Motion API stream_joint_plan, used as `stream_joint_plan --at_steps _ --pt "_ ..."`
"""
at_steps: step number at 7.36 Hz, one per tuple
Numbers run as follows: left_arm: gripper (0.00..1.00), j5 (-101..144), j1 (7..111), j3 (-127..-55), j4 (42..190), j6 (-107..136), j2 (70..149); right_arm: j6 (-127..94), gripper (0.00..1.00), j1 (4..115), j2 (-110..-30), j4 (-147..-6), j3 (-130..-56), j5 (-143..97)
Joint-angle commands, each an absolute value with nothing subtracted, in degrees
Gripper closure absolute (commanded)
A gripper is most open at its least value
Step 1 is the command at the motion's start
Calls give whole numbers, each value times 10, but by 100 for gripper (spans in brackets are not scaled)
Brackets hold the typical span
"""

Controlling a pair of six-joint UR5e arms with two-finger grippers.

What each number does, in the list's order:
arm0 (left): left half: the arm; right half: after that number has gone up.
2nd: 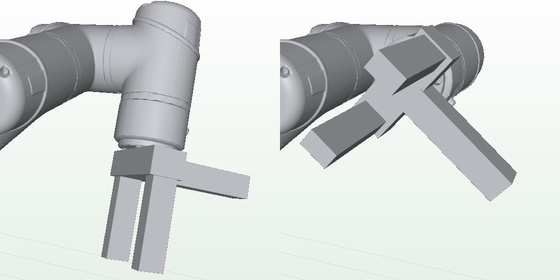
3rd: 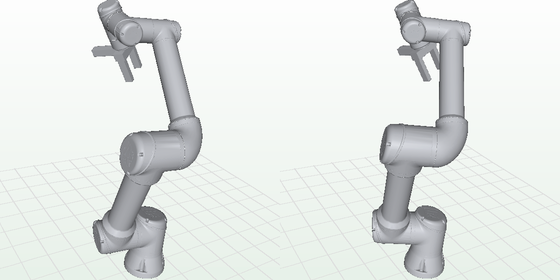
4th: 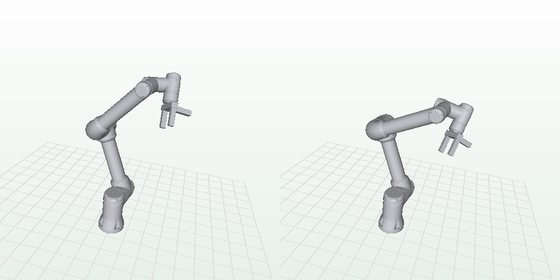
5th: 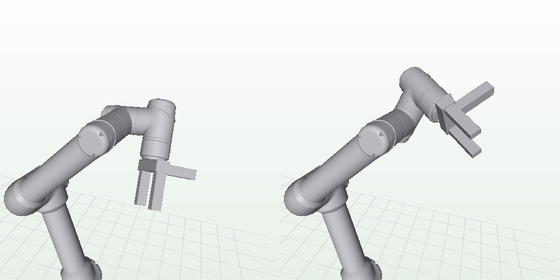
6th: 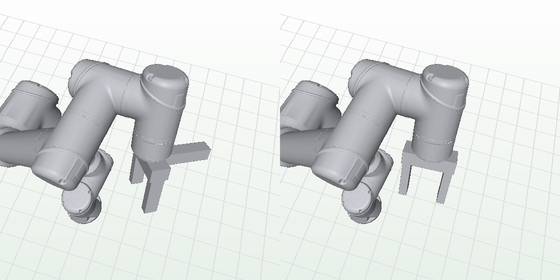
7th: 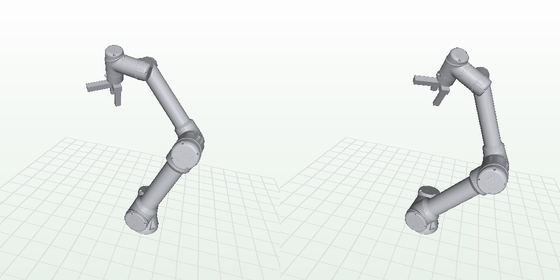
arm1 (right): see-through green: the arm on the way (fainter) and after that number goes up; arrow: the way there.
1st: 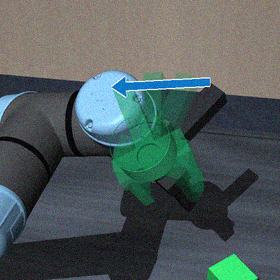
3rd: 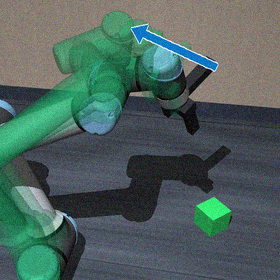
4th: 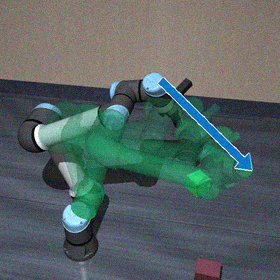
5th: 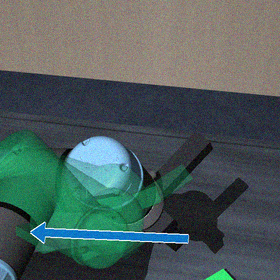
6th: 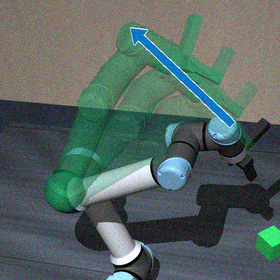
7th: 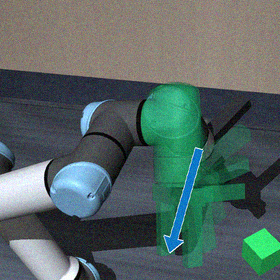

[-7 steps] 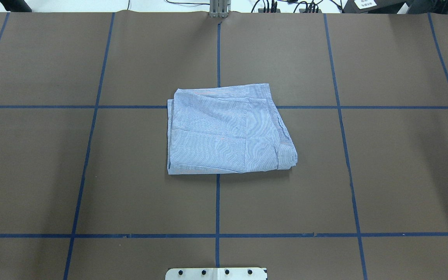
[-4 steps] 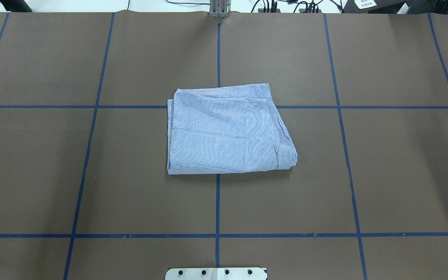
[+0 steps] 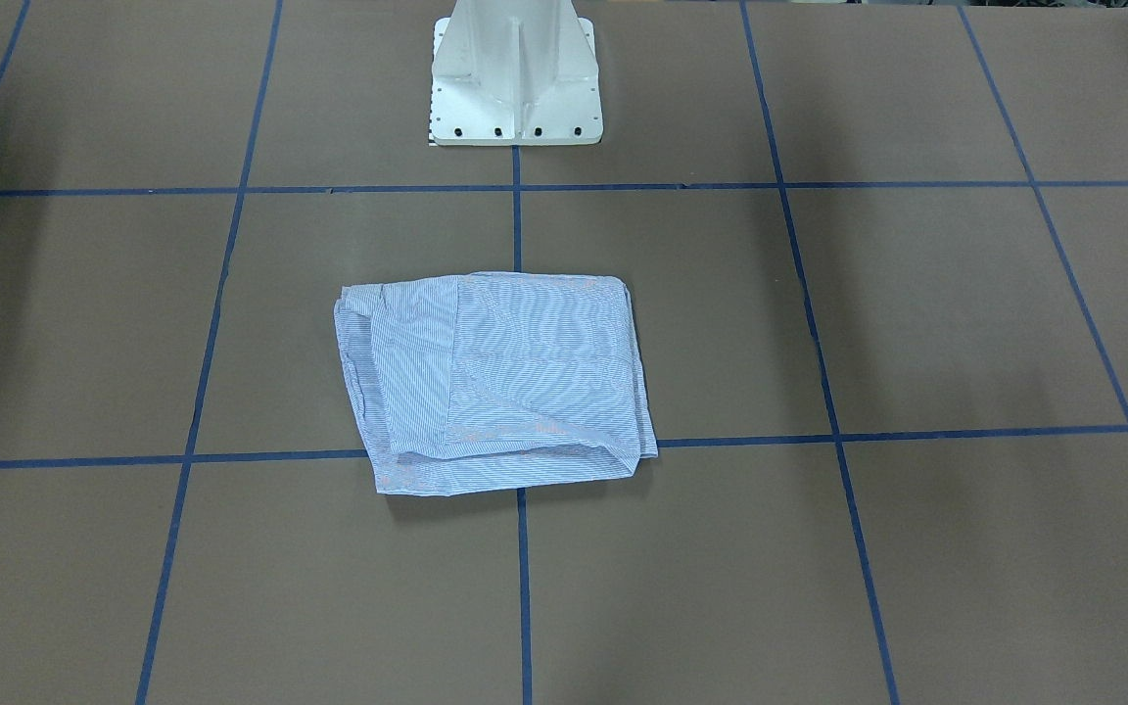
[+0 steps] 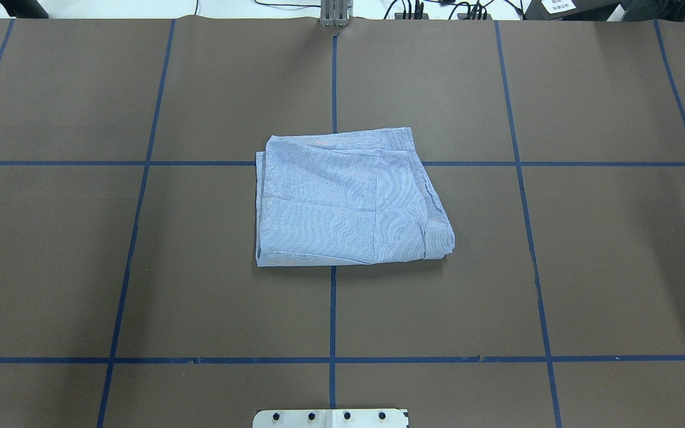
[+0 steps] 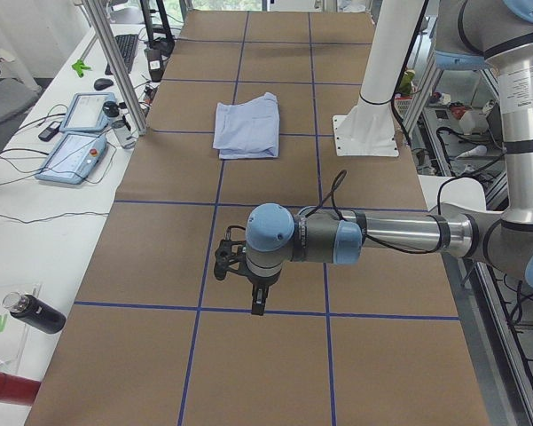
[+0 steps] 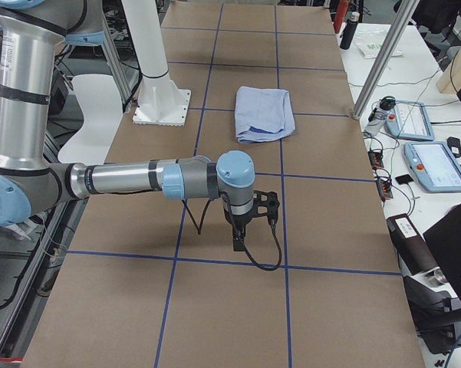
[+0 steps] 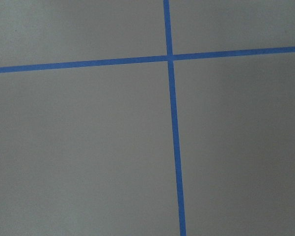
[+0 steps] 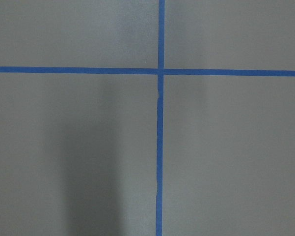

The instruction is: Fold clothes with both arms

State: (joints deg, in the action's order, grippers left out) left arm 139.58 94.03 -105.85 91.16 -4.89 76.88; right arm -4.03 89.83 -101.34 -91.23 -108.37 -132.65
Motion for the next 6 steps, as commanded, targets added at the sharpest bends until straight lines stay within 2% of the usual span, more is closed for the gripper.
stream_joint_plan --at_steps 1,6 --pt "0 1407 940 -1058 913 -48 768 -40 0 898 -1013 -912 -1084 -1326" --pt "0 1404 940 -1070 911 -48 768 -42 0 898 -1013 -912 -1085 -1329"
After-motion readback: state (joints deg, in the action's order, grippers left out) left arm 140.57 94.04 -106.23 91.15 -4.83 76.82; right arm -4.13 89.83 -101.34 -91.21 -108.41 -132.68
